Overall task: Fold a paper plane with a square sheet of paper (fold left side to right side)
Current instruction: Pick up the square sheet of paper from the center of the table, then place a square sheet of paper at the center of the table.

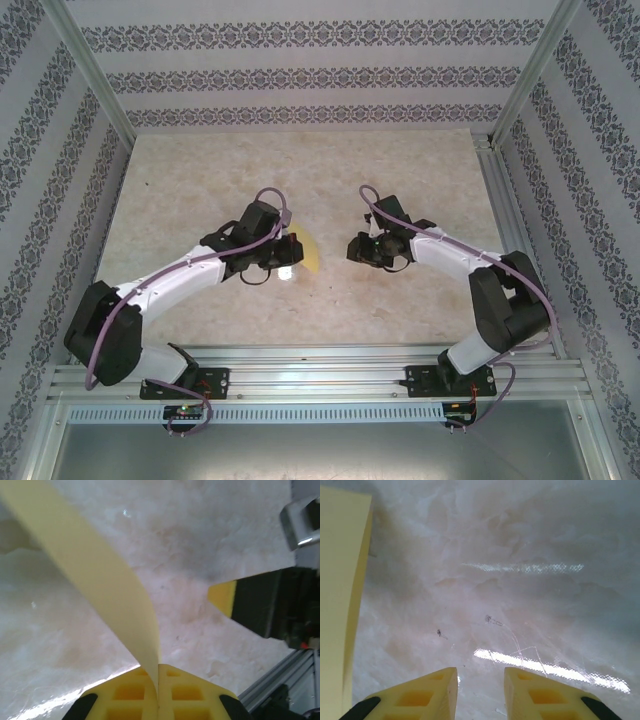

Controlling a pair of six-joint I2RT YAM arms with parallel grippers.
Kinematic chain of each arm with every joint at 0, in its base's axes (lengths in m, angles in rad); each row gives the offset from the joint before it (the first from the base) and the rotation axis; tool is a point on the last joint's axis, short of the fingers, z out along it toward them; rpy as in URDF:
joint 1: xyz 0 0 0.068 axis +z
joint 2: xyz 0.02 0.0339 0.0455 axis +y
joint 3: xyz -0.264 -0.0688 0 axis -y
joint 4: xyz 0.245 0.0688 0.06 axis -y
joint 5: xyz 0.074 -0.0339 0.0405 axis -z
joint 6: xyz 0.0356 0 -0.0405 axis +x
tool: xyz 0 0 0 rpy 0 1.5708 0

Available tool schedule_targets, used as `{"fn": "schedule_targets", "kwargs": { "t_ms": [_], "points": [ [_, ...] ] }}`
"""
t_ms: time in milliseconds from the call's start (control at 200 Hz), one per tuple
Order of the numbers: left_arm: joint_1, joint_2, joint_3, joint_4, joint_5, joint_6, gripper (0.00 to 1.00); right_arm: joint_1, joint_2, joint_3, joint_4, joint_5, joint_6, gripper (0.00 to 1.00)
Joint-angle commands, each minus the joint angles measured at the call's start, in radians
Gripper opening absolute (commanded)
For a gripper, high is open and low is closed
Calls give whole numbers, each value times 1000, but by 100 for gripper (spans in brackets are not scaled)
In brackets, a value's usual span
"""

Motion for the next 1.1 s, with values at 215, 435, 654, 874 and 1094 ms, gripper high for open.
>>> {"fn": "schedule_targets", "kwargs": {
  "t_ms": [215,435,654,874,1094],
  "points": [
    [-52,150,14,336,20,-197,1,-68,-82,-66,65,-60,34,32],
    [-37,238,324,103,-36,-39,1,-93,-116,-88,49,-50,24,32],
    [-14,333,504,40,2,20,1,-112,-156,-101,32,-42,19,32],
    [-17,361,266,252,34,-100,2,-124,-164,-100,12,-40,1,32],
    [-36,444,111,394,41,-181,2,-124,-142,-95,8,-40,-7,32]
  ]
}}
